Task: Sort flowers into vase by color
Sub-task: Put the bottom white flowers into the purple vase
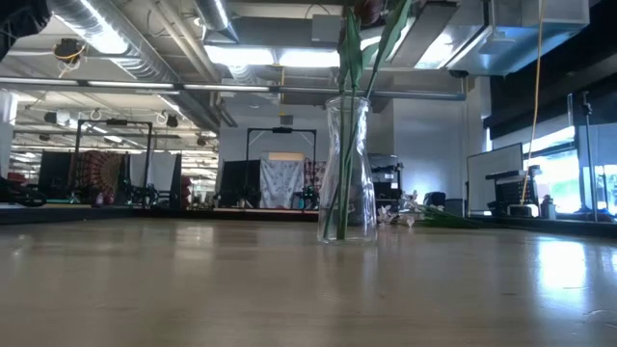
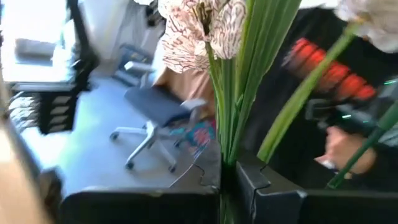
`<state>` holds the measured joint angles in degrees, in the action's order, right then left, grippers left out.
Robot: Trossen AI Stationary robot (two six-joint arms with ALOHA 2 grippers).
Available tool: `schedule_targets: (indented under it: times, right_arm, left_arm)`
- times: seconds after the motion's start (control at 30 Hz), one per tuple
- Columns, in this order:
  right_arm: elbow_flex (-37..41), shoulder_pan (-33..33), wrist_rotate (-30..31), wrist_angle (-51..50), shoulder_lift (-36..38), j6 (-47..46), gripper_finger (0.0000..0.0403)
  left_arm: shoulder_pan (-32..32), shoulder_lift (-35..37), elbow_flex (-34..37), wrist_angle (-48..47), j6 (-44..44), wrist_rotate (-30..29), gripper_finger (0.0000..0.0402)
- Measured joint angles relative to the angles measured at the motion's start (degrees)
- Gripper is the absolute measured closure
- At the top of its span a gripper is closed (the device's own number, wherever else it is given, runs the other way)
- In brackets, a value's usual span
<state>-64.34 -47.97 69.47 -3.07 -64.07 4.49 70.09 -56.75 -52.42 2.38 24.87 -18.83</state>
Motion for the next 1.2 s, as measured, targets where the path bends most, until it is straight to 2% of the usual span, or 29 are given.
schedule_targets:
  times: [0.23, 0.63, 1.2]
  right_arm:
    - [0.0, 0.0, 0.0, 0.0, 0.0, -0.2, 0.0299]
    - [0.0, 0.0, 0.6, 0.2, 0.0, -0.2, 0.0299]
    - [0.0, 0.0, 0.6, 0.0, 0.0, -0.2, 0.0299]
  left_arm:
    - [4.5, -0.6, 0.0, -3.9, 2.0, -6.5, 0.0399]
    - [11.8, -0.7, 2.2, -5.4, 9.6, -22.8, 0.0399]
    - [20.0, -0.7, 2.2, -11.8, 16.6, -36.3, 0.0399]
